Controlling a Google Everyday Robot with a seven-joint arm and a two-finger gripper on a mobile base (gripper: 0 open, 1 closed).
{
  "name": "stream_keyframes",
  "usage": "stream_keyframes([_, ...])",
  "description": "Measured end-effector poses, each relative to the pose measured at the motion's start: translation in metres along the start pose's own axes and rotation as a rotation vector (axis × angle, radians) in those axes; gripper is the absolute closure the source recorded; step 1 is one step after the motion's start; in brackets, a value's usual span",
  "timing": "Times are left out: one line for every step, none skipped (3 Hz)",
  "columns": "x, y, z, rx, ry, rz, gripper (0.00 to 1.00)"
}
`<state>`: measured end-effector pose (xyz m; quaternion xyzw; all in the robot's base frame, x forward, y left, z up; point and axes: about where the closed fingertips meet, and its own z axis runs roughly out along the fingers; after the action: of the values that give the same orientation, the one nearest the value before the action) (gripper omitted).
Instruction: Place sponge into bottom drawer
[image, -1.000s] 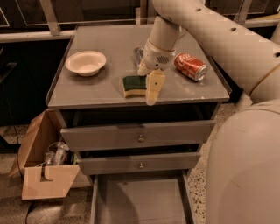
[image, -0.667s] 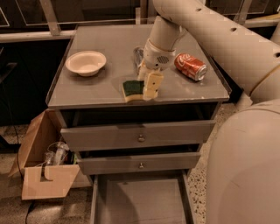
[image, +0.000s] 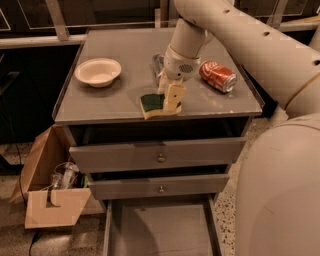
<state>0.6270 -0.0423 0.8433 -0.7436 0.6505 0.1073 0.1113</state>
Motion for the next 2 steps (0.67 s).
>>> stream_keyframes([-0.003, 0.005, -0.006, 0.030, -0.014, 0.004, 1.00])
stream_keyframes([-0.001, 0.028, -0.025, 0.087, -0.039, 0.026, 1.00])
